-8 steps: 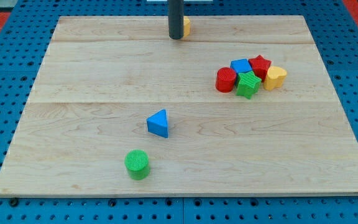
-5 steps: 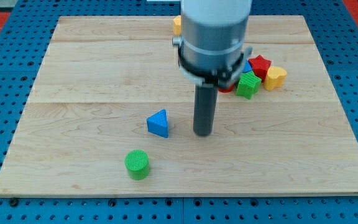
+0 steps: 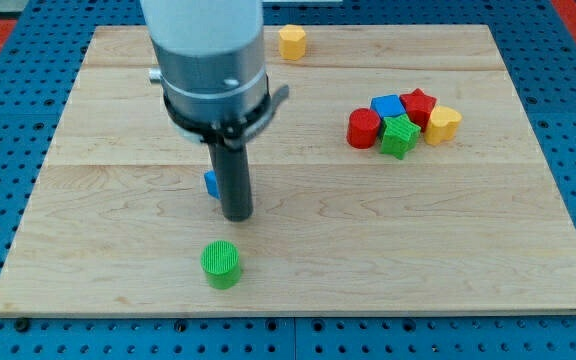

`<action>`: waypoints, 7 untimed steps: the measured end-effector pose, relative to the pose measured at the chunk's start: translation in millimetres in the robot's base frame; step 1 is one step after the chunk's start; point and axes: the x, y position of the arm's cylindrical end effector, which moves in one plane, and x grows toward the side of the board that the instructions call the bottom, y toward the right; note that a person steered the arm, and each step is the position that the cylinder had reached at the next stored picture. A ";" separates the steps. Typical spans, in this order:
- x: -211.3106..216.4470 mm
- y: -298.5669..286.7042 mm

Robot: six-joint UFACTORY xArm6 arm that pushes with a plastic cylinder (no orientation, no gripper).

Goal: Push the blue triangle towards the center left

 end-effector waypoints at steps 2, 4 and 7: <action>-71.3 10.8; -48.2 -13.4; -111.2 18.3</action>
